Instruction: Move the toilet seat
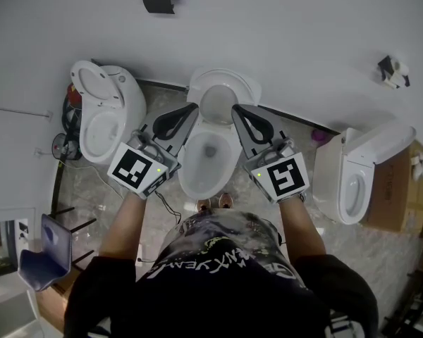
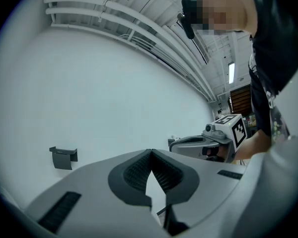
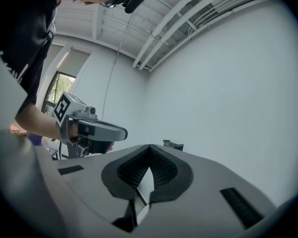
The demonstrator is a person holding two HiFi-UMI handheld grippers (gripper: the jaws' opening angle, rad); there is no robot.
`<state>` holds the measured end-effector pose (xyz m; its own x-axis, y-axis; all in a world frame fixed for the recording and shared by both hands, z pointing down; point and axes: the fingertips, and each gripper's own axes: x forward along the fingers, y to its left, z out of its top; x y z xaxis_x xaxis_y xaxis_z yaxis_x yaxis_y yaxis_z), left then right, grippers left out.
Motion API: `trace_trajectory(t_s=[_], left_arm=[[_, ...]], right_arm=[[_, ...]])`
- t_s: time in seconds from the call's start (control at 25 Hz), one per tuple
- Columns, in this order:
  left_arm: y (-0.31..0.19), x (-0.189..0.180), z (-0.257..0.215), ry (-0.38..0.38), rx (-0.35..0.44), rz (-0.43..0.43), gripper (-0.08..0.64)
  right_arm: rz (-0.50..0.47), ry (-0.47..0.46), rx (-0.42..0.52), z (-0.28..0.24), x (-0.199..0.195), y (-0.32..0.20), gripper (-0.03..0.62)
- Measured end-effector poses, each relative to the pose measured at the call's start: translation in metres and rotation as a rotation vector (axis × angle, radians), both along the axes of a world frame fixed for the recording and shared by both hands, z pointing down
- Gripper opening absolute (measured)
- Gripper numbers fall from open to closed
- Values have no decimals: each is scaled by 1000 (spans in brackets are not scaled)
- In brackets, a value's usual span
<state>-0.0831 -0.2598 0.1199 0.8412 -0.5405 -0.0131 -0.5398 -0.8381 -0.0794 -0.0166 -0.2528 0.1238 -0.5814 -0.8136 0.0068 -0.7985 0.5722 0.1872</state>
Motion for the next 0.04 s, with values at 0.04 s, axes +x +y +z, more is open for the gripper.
trace_trajectory(t_s=[0.04], left_arm=[[-1, 0, 0, 1, 2, 0, 20]], right_arm=[[0, 0, 0, 0, 0, -1, 0]])
